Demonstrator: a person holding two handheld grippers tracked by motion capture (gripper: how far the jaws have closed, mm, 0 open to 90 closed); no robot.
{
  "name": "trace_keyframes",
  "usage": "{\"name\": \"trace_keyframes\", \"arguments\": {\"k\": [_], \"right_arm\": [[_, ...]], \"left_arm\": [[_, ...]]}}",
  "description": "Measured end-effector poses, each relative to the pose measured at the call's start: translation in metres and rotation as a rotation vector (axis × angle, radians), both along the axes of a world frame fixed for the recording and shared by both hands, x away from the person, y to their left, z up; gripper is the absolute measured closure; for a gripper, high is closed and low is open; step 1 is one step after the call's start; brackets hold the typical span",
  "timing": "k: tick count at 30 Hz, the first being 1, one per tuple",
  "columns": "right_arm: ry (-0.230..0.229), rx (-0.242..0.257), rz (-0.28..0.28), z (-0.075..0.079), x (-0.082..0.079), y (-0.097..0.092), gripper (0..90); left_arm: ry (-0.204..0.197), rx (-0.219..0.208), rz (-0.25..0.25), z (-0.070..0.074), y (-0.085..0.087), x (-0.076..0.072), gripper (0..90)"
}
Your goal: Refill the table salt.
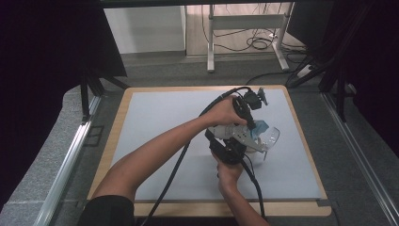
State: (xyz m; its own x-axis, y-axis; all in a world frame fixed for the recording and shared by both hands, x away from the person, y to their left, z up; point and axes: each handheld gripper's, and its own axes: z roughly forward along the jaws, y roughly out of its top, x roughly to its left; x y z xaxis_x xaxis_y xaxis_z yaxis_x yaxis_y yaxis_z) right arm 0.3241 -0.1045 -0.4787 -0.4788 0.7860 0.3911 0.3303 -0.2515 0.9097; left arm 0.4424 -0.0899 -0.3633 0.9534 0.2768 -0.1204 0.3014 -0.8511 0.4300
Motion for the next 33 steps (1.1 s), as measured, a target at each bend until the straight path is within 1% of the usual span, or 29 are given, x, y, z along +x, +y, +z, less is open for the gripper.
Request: {"name": "trace_keyframes", "arguments": {"k": [4, 10, 19, 33], "right_arm": [[-0.002, 0.005, -0.001, 0.0005, -0.0002, -0.0009, 57.8], [-0.001, -0.003, 0.000, -0.0001, 0.0003, -0.0015, 57.8], [0.005, -0.006, 0.003, -0.0018, 0.0005, -0.0005, 57.8], [0.008, -0.002, 0.000, -0.0025, 0.0006, -0.0016, 57.8]], "left_arm": [[0.002, -0.001, -0.001, 0.0003, -0.0013, -0.0001, 89.7], [0.003, -0.003, -0.002, -0.0002, -0.0013, 0.0004, 89.7], [0.006, 0.006, -0.002, -0.0034, -0.0011, 0.0012, 89.7], [0.006, 0.006, -0.003, -0.0038, -0.0022, 0.0011, 89.7]]}}
